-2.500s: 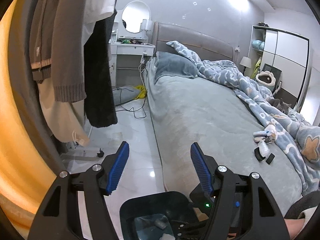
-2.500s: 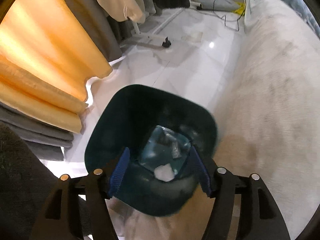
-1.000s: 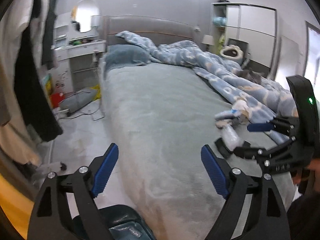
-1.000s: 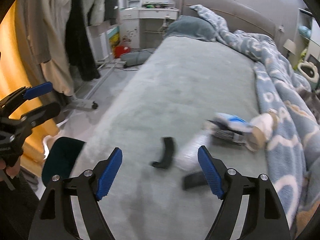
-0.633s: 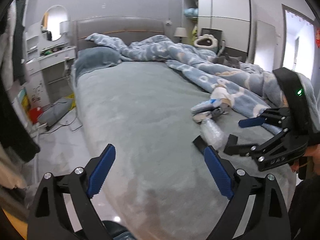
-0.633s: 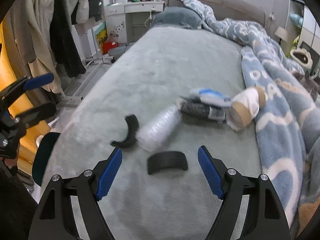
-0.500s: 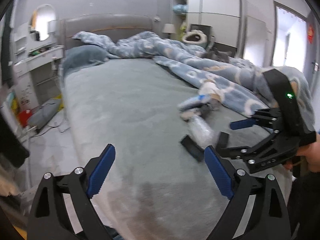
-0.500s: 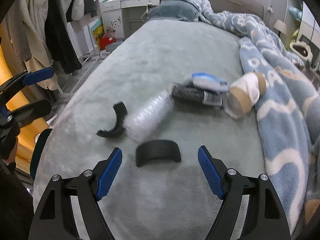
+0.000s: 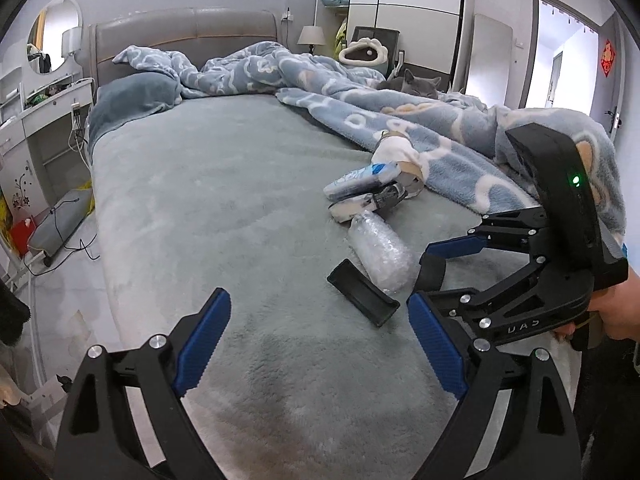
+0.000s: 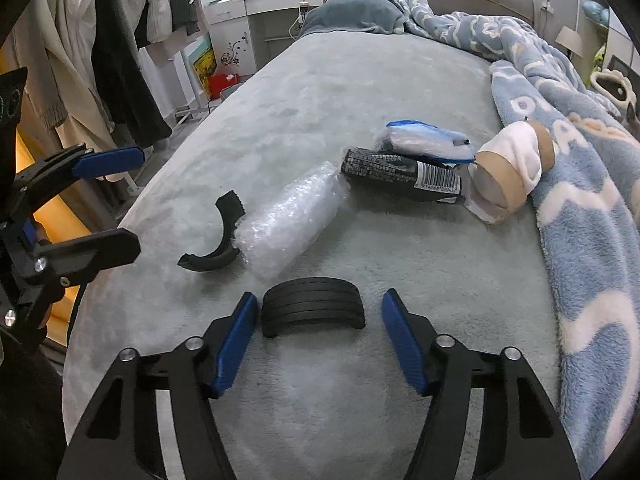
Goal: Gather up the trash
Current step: 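Move the right tool back to the bed and grasp the black rubber strip, then grasp the black rubber piece with the left tool while the right tool holds its strip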
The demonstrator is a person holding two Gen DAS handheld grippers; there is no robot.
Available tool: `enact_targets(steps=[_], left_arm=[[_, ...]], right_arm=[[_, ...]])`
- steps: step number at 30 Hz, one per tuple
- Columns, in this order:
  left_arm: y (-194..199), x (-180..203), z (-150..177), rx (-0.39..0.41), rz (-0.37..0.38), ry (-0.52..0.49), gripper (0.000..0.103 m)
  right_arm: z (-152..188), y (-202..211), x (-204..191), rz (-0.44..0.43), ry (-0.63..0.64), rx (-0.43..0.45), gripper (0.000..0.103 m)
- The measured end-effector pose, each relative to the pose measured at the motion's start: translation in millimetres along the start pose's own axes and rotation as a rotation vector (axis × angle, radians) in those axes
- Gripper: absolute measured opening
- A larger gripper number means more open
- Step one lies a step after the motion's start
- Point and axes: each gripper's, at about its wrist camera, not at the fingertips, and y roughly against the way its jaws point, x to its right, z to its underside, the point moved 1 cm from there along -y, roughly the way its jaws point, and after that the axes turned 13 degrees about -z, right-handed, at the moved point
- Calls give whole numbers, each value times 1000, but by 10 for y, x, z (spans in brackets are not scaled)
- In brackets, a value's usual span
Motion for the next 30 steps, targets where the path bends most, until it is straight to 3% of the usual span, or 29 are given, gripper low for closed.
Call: enact_targets(steps=[3, 13, 25, 27, 30], left_arm=[[-29, 24, 14, -9, 11, -5, 91], [-162, 231, 45, -37, 25, -53, 84], [-268, 368, 10, -79, 76, -31, 47], [-285, 377, 20, -93, 74, -36, 34], [-309, 397, 48, -111, 62, -51, 25]], right_arm=[[-7, 40, -8, -3, 3, 10, 49], [-33, 282, 71, -13, -23, 77, 48], [-31, 388, 179, -12, -47, 108, 48], [-39, 410, 171, -10, -49, 117, 48], [-56, 421, 152, -12, -48, 126, 48]])
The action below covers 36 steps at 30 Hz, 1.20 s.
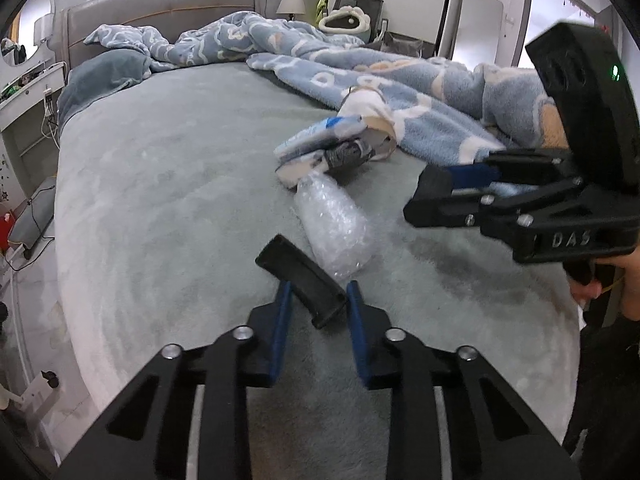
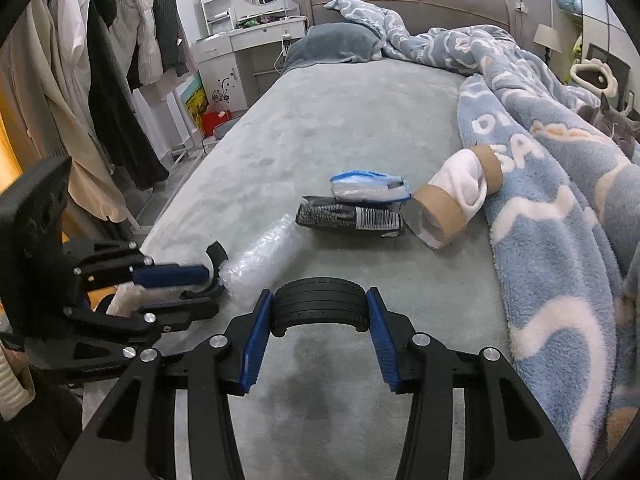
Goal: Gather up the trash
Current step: 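Grasp the black rubber piece with the left tool while the right tool holds its strip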
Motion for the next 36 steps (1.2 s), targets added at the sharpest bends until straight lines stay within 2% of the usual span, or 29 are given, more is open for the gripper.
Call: enact_targets(steps=[4, 9, 17, 24, 27, 36], left_arm=[[36, 1, 1, 3, 3, 1, 18], [94, -101, -16, 15, 2, 46, 16], [164, -304, 14, -19, -12, 117, 14], [370, -411, 136, -32, -66, 138, 9], [452, -539, 217, -38, -78, 175, 9], [677, -961, 492, -61, -182, 265, 9]], right_arm=[[-33, -13, -20, -6, 0, 3, 48], [-112, -10, -99, -21, 2, 20, 48], [-237, -28, -298, -51, 17, 33, 48], [-364, -75, -603, -96, 46, 42, 48], [-411, -125, -729, -122, 47, 40, 48], [-508, -326, -1104, -177, 64, 16, 48]])
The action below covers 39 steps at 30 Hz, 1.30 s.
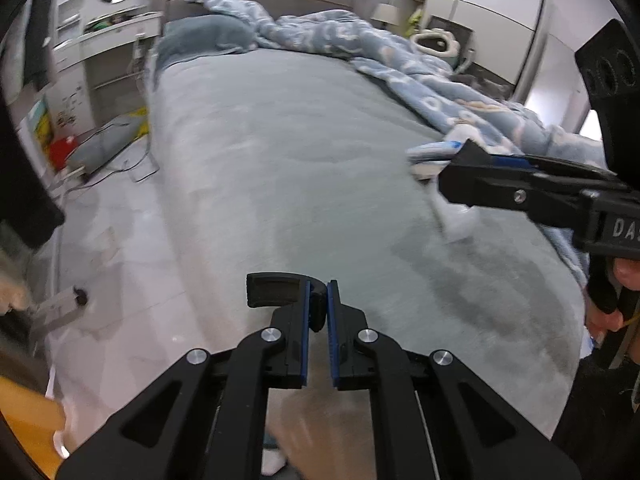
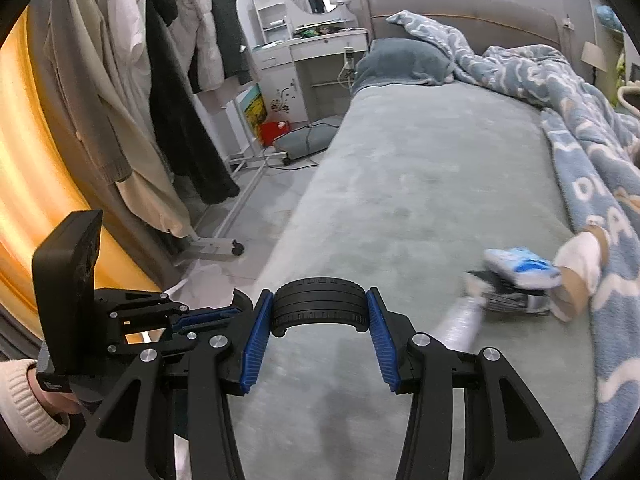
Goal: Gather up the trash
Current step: 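Grasp the black rubber piece with the left tool while the right tool holds its strip, then drop the black rubber pieces into the green bin with both tools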
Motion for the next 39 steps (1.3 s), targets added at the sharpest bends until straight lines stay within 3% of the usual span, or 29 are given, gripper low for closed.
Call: enact_targets(steps=[8, 19, 26, 31, 39], left_arm=[[-77, -471, 286, -97, -75, 66, 9], [-288, -1091, 814, -307, -165, 159, 9], [-437, -1464, 1188, -472, -180, 240, 9], [-490, -1639, 1423, -582, -138, 342, 9], [-472, -1789, 1604, -655, -64, 452, 11]], right_arm=[[-73, -344, -372, -58, 29, -38, 48], [-144, -777, -924, -144, 74, -94, 48], [-142, -1083, -1117, -209, 48, -139, 48], [-91, -1277, -1217, -227, 39, -176, 48], [0, -1556, -1288, -247, 18, -236, 48]])
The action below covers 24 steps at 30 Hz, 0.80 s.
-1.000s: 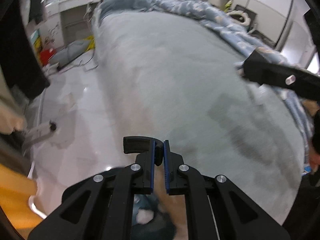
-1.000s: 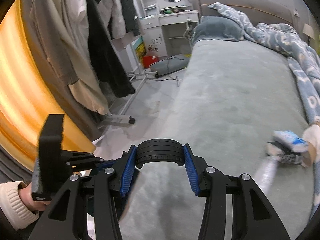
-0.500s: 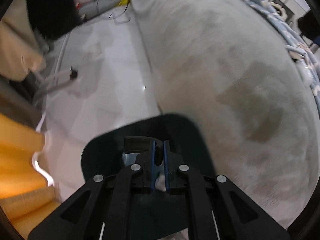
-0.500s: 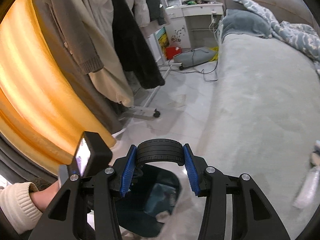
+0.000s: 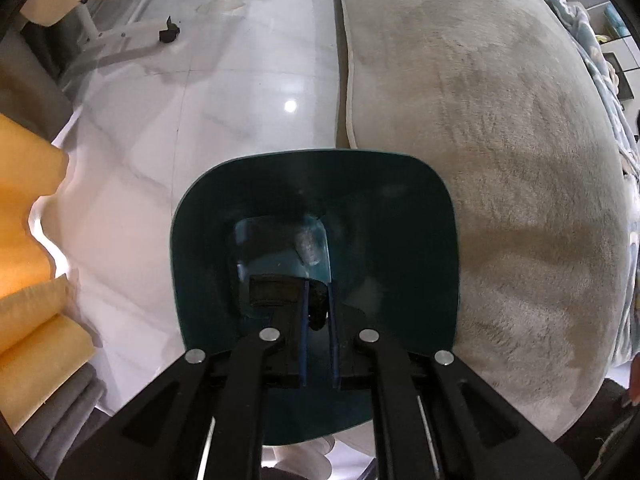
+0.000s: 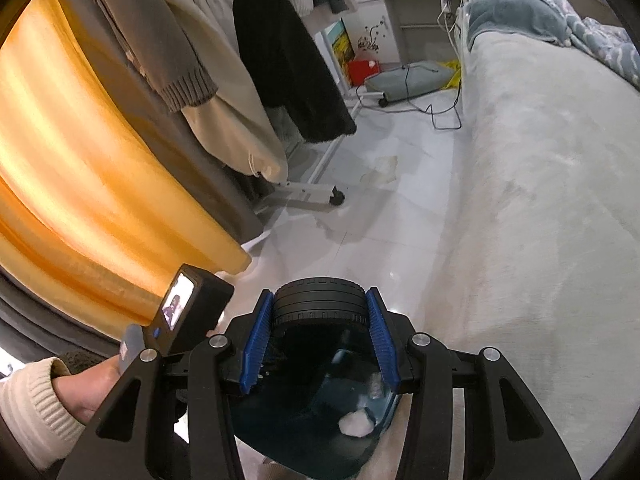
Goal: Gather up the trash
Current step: 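Drop the black rubber pieces into the green bin with both tools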
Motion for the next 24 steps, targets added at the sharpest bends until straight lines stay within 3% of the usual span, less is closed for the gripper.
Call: enact_targets(steps=[1, 2, 3, 5, 12, 17, 24], left_arm=[[2, -37, 0, -4, 3, 4, 11], [10, -54, 7, -7, 2, 7, 21], [31, -68, 17, -9, -1, 10, 38], [94, -116, 25, 6, -9, 12, 52], [365, -312, -12, 123, -52, 17, 58], [713, -361, -62, 272, -90, 7, 59], [1244, -465, -98, 509, -69, 35, 59]], right_arm=[[-6, -35, 3, -2, -2, -5, 48], [-1, -68, 2, -5, -4, -10, 48], [5, -121, 5, -12, -11, -20, 48], [19, -170, 12, -17, -18, -29, 48], [57, -446, 28, -10, -32, -80, 48], [110, -652, 20, 3, -32, -134, 48], [322, -994, 2, 34, -8, -263, 48]])
